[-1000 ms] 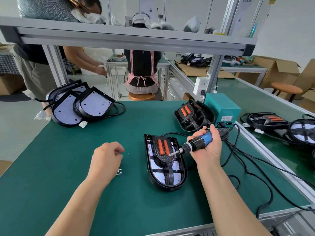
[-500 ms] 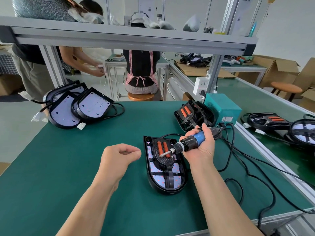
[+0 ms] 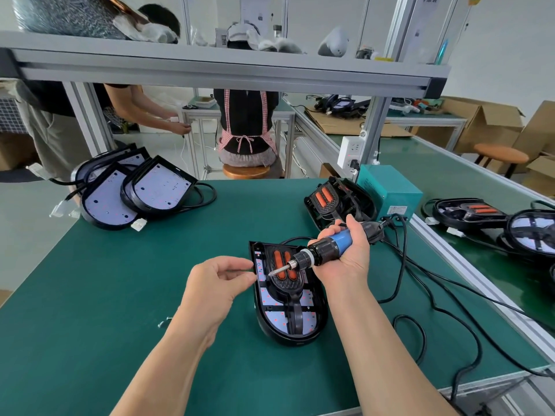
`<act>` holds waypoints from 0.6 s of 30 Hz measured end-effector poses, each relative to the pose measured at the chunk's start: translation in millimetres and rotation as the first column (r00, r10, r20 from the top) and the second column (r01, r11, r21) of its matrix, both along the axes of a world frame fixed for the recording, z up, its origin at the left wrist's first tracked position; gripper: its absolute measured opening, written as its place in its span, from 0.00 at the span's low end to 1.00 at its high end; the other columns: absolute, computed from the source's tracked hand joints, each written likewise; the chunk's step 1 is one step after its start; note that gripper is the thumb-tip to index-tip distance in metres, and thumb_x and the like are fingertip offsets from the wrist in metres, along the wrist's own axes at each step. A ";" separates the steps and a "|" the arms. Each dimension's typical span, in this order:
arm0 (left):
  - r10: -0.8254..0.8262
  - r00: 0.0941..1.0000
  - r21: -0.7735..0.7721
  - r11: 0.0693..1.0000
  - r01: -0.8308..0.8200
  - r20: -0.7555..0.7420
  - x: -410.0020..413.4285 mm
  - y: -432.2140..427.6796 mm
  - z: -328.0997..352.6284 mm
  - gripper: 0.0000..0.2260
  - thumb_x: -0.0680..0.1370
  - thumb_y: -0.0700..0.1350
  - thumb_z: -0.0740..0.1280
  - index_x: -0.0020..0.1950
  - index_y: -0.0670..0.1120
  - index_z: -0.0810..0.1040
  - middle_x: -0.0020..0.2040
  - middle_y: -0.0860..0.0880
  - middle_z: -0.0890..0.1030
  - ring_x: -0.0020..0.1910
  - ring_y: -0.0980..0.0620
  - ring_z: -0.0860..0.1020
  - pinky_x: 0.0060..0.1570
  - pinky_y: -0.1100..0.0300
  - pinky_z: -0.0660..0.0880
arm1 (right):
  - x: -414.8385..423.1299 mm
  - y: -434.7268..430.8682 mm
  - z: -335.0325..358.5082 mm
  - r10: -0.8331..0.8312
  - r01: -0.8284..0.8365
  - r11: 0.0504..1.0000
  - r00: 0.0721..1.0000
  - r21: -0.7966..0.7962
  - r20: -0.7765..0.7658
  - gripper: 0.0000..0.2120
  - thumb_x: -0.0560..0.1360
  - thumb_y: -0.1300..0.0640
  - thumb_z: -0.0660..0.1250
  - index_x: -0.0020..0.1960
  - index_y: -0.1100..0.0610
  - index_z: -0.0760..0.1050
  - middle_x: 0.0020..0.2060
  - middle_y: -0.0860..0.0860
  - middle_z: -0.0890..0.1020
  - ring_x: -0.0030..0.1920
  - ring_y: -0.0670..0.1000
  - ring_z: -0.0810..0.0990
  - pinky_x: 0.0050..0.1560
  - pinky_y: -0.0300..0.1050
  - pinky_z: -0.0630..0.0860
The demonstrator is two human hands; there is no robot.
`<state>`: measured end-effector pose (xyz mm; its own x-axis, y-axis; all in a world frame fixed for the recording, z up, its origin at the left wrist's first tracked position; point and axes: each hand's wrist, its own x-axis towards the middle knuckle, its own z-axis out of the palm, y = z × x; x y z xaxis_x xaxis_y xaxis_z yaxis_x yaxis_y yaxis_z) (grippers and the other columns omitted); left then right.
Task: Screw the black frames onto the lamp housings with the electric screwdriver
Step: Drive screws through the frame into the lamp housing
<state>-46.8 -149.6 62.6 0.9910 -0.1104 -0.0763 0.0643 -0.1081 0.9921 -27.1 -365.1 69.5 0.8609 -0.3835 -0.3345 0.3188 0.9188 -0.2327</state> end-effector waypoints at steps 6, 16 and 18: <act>-0.032 0.999 -0.010 0.999 0.032 -0.002 -5.3 -3.5 0.7 0.08 0.72 0.38 0.77 0.40 0.51 0.87 0.40 0.47 0.87 0.44 0.51 0.82 0.52 0.58 0.75 | 2.0 2.9 1.3 -0.033 0.032 0.998 0.999 0.049 0.019 0.08 0.76 0.56 0.72 0.44 0.55 0.73 0.35 0.46 0.75 0.35 0.44 0.73 0.68 0.38 0.63; -0.101 0.994 -0.125 0.987 0.096 -0.035 -9.6 -10.7 3.7 0.05 0.76 0.32 0.72 0.45 0.40 0.85 0.38 0.41 0.86 0.35 0.50 0.84 0.37 0.66 0.80 | 1.0 6.5 6.2 -0.053 0.053 0.998 0.998 0.016 -0.023 0.08 0.76 0.58 0.73 0.44 0.56 0.73 0.37 0.47 0.75 0.35 0.45 0.72 0.62 0.39 0.68; -0.113 0.992 -0.156 0.982 0.104 -0.047 -9.7 -12.2 5.0 0.04 0.75 0.31 0.73 0.45 0.39 0.85 0.40 0.40 0.86 0.37 0.49 0.85 0.39 0.65 0.80 | 0.4 7.3 7.3 -0.052 0.052 0.999 0.998 -0.007 -0.038 0.08 0.76 0.58 0.73 0.45 0.57 0.73 0.35 0.48 0.76 0.34 0.45 0.73 0.53 0.37 0.70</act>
<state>-56.6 -161.8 67.6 0.9671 -0.2318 -0.1048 0.1161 0.0357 0.9926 -26.8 -357.8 76.7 0.8266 -0.4292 -0.3640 0.3569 0.8999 -0.2507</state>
